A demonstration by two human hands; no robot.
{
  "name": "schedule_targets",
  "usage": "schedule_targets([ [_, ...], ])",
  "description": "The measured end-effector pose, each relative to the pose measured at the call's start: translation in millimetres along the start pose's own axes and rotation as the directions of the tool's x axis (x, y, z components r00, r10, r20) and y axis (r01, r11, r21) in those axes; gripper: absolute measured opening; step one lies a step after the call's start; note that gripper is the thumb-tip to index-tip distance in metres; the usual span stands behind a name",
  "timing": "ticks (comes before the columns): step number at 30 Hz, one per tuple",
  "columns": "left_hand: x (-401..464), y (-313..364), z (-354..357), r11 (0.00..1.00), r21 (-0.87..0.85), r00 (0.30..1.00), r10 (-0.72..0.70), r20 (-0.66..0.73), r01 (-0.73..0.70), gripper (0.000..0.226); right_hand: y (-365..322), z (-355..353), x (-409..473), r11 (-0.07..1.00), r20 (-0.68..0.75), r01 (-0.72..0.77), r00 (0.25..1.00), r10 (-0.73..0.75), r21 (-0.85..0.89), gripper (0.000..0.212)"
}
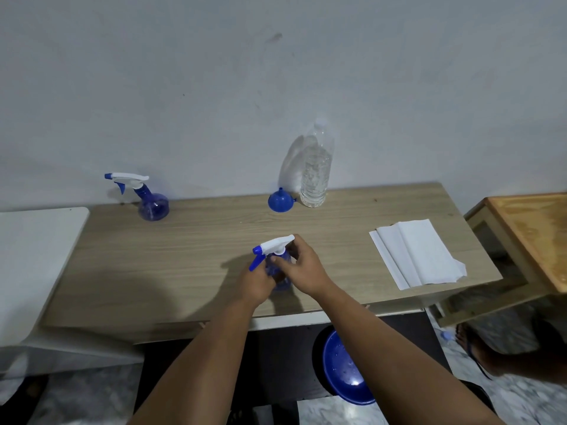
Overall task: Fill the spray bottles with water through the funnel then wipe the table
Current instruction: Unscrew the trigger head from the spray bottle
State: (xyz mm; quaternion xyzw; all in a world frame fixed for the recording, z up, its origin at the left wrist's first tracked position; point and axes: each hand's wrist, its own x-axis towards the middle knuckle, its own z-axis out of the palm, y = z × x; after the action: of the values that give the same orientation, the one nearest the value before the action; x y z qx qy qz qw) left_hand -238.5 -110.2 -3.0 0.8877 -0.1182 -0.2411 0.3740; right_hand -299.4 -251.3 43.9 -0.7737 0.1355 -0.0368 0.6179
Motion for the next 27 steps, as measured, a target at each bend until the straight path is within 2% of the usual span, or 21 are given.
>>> schedule_targets([
  [3,0,-2,2,1.0,-0.018,1.0,-0.008,-0.005,0.008,0.022,-2,-1,-3,0.999,0.027,0.014,1.0,-0.013,-0.039,0.028],
  [6,-1,-1,3,0.999,-0.043,1.0,-0.008,0.005,0.008,0.016,-3,2,-8,1.0,-0.003,0.009,1.0,-0.009,-0.009,0.039],
  [9,-5,3,0,0.995,-0.096,1.0,0.006,-0.015,-0.008,0.017,-9,4,-8,1.0,-0.047,0.019,0.999,-0.019,0.004,0.025],
  [12,-7,6,-3,0.987,-0.158,1.0,-0.004,-0.018,0.001,0.018,-21,3,-7,0.994,-0.069,0.112,0.991,-0.112,-0.001,0.017],
  [16,2,-2,0,0.979,-0.201,1.0,0.008,-0.011,-0.01,0.04,-65,-9,4,0.95,-0.271,0.308,0.92,-0.283,0.056,0.017],
  [20,1,-1,1,0.969,-0.243,0.999,0.041,-0.015,-0.044,0.048,-109,-49,30,0.91,-0.425,0.389,0.855,-0.297,0.146,0.017],
  [22,-4,5,0,0.964,-0.259,0.998,0.061,-0.009,-0.061,0.054,-106,-71,42,0.949,-0.404,0.306,0.879,-0.252,0.073,0.003],
  [24,-8,9,-3,0.965,-0.254,0.998,0.063,-0.023,-0.067,0.051,-83,-85,48,0.987,-0.358,0.094,0.924,-0.134,-0.127,0.018],
  [25,-9,10,-3,0.963,-0.254,0.996,0.079,-0.032,-0.084,0.049,-66,-89,48,0.969,-0.321,-0.025,0.945,-0.057,-0.245,0.025],
  [27,-8,9,-3,0.964,-0.249,0.995,0.089,-0.034,-0.094,0.049,-27,-93,44,0.865,-0.228,-0.208,0.967,0.112,-0.456,0.035],
])
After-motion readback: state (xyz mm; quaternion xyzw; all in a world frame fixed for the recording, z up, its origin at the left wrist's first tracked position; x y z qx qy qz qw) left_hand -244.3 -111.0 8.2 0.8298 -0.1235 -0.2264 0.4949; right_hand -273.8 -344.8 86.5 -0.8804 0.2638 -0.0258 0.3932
